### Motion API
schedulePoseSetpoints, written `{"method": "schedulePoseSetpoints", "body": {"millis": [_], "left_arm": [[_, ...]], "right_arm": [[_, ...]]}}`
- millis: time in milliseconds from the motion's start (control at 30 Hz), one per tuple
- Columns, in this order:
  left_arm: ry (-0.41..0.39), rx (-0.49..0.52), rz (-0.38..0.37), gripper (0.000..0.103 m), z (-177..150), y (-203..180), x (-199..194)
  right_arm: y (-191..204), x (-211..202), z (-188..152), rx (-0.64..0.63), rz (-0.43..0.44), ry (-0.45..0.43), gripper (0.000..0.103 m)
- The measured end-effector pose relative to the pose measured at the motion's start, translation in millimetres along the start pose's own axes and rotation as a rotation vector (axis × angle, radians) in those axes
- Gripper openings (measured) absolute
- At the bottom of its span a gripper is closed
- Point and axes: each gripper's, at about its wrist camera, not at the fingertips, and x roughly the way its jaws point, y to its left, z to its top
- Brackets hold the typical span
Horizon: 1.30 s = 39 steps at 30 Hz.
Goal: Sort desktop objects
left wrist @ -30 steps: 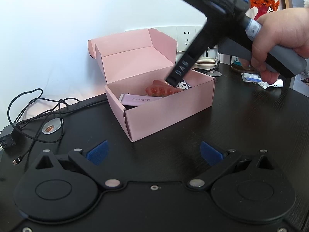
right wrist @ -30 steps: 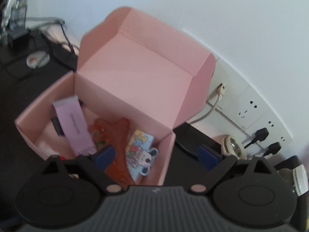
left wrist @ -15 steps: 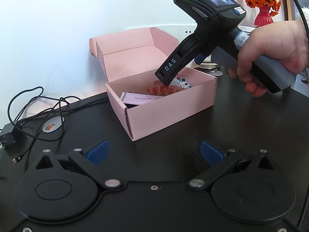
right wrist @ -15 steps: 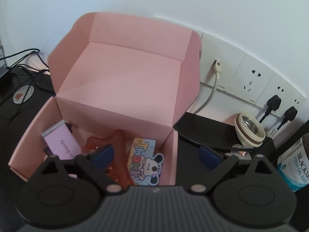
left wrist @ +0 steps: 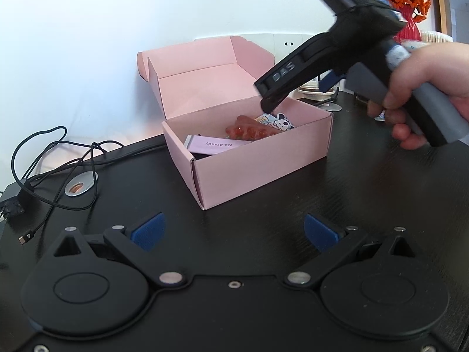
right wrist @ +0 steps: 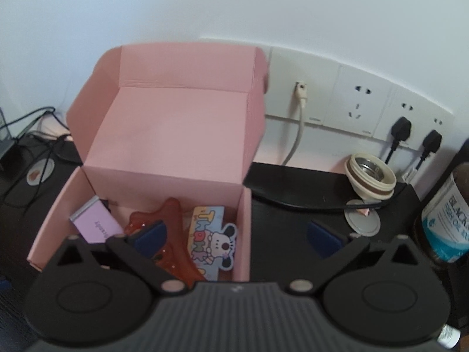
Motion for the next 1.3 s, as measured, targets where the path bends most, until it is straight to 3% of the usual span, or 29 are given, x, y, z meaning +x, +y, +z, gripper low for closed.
{"method": "schedulePoseSetpoints", "body": {"millis": [233, 400, 567, 733, 833, 933, 1067, 1167, 1300], "left_arm": [[-0.015, -0.006, 0.002, 0.103, -1, 1, -1], [-0.110, -0.035, 0.020, 0.103, -1, 6, -12], [-0.140, -0.014, 0.025, 0.103, 14, 2, -10], [-0.234, -0.008, 0.034, 0.103, 41, -1, 1], [-0.252, -0.048, -0.004, 0.103, 55, 13, 15], [-0.253, -0.063, -0.015, 0.103, 57, 15, 28], [-0.202, -0.085, -0.072, 0.103, 53, 14, 43], [-0.148, -0.070, -0.086, 0.103, 56, 13, 53], [-0.141, -0.098, -0.134, 0.103, 56, 15, 56]], "right_arm": [[-19, -24, -17, 0.070, 0.034, -0.056, 0.102], [-32, -38, -25, 0.116, 0.095, -0.115, 0.102], [-54, -41, -13, 0.170, 0.272, -0.153, 0.102], [-74, -27, 23, 0.224, 0.460, -0.247, 0.102], [-80, 0, 38, 0.282, 0.554, -0.209, 0.102], [-81, 26, 47, 0.304, 0.568, -0.175, 0.102], [-84, 57, 55, 0.294, 0.585, -0.154, 0.102], [-86, 79, 60, 0.310, 0.652, -0.106, 0.102], [-82, 95, 63, 0.341, 0.732, -0.079, 0.102]]}}
